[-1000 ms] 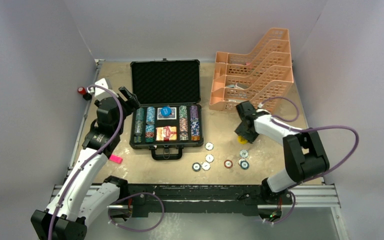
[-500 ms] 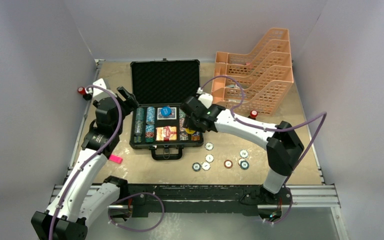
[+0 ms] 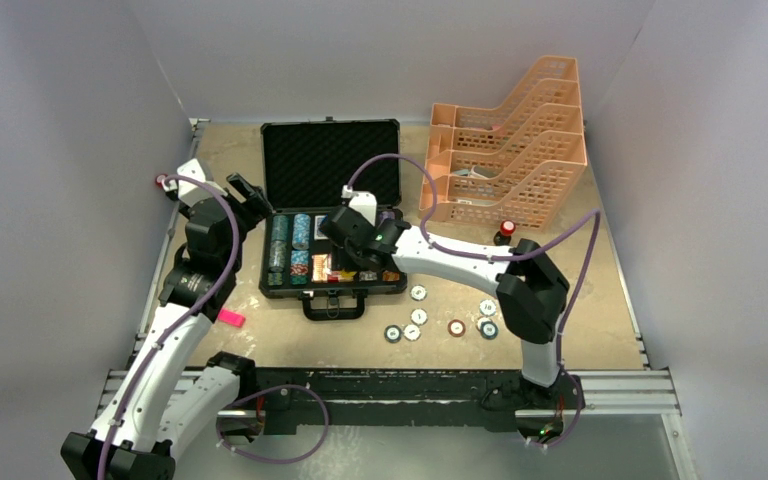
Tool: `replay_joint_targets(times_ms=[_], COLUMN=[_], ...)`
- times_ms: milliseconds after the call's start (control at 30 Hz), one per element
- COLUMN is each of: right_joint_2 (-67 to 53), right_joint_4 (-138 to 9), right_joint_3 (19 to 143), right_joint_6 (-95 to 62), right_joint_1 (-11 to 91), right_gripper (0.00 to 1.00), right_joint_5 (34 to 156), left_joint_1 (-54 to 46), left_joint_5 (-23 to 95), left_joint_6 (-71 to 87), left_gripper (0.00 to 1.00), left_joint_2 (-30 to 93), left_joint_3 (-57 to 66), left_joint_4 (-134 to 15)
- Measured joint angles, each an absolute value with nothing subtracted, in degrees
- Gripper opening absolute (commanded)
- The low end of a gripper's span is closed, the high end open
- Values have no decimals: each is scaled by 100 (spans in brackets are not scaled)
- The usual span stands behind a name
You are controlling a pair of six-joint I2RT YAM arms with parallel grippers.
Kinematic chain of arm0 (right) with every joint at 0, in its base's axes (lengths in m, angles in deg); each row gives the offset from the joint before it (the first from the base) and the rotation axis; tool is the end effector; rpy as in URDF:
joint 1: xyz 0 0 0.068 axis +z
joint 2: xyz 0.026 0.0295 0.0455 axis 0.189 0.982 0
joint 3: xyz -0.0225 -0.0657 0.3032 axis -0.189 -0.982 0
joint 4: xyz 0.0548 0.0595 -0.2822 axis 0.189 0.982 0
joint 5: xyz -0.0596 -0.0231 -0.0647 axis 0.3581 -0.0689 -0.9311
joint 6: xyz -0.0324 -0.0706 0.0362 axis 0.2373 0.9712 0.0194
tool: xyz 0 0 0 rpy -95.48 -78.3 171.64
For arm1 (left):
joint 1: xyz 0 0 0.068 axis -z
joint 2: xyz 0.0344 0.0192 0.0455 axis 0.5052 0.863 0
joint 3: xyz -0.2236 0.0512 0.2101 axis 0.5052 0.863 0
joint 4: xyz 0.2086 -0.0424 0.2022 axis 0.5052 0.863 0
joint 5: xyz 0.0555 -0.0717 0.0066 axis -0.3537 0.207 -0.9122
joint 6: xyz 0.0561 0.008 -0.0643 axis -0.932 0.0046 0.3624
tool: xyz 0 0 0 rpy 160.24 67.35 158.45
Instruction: Pack up texas hold em set
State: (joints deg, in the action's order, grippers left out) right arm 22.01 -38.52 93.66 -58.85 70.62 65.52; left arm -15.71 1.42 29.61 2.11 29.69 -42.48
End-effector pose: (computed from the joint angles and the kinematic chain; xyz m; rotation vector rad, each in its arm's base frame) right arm 0.2768 0.4193 0.2418 -0.0495 2.3919 0.4737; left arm 0.2258 -0.0241 0.3641 -0.6070 1.6791 -0.1872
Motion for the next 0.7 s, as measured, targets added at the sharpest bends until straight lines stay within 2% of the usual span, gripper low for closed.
replay_joint_targets(times_ms=[533,600,700], right_joint_2=[2748,2820,2887], right_joint_4=[-4018,-4023,-4055], right_joint_3=[10063,10094,10109], right_joint_6=[-5299,-5249,-5164], right_joint_1=[7105,7105,7105], right_gripper=[52,55,65], right_joint_5=[6541,6546,6546], left_joint_1=[-1573,-1573,-1573], left_joint_5=[96,91,76], left_joint_6=[2961,2961,2961], left_gripper=[72,72,72], left_joint_2=[213,218,224], left_joint_3=[2969,2969,2969], left_joint_4=[-4245,-4245,-4243])
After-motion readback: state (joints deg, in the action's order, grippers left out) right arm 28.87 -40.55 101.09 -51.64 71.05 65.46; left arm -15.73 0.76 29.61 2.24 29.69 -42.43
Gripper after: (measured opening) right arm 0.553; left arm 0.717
